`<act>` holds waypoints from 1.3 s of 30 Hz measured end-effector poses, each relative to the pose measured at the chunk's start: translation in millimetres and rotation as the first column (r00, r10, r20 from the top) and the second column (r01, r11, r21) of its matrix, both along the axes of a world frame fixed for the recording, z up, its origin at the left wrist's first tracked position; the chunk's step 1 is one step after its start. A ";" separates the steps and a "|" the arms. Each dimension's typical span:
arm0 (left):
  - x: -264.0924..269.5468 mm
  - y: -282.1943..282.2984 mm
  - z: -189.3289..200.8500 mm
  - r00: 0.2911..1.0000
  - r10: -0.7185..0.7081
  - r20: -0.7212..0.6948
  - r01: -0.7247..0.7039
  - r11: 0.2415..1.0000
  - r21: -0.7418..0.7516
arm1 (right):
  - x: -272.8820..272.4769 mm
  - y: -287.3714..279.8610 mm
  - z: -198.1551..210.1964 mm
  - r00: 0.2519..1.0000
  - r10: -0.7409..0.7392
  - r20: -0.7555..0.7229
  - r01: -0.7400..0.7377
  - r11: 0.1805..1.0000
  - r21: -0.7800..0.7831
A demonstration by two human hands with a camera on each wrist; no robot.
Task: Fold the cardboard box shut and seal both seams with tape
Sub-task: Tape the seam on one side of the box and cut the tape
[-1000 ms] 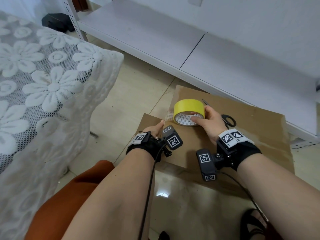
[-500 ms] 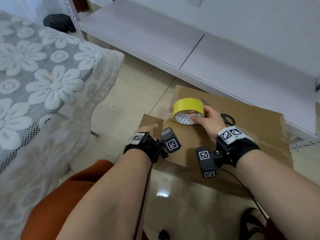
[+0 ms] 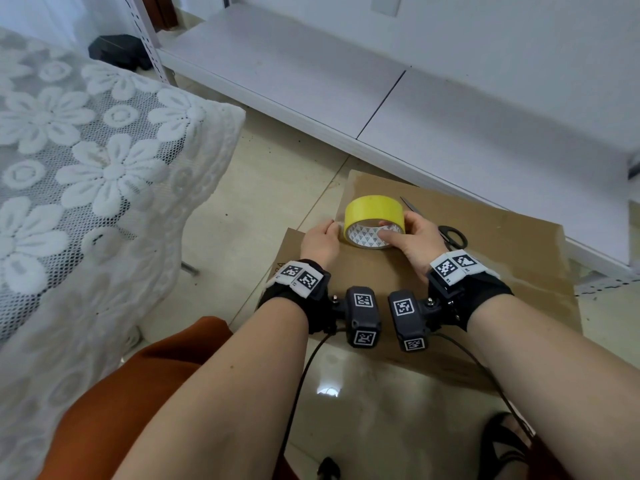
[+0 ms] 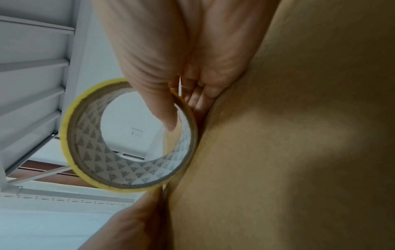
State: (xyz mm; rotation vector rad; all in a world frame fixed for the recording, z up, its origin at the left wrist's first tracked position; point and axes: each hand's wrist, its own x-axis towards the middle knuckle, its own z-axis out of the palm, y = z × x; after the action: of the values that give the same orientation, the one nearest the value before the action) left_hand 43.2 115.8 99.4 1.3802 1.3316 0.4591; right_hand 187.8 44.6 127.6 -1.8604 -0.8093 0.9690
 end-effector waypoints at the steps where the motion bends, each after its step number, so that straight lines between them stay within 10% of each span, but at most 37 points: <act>1: -0.1 0.7 2.2 1.000 -0.009 -0.001 0.009 1.000 -0.030 | -0.6 -0.1 0.5 1.000 0.005 0.012 -0.005 1.000 0.000; 10: 1.0 1.5 2.0 0.998 -0.065 -0.016 0.064 0.994 -0.085 | -10.4 2.9 7.1 0.954 0.048 0.295 -0.061 0.998 0.033; 15: 2.4 -0.3 0.3 0.996 -0.090 -0.024 0.085 0.987 -0.135 | -5.6 0.1 6.7 0.804 0.164 0.571 -0.090 0.984 -0.155; 39: -0.8 0.0 -3.6 0.953 -0.250 -0.171 0.217 0.957 -0.194 | -4.3 -6.0 17.7 0.805 0.197 0.560 -0.076 0.970 -0.231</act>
State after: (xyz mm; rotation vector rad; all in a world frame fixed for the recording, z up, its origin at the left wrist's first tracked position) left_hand 42.4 115.8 95.8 1.4419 1.3082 0.0475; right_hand 183.5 38.6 145.3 -2.3459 -1.2623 0.5675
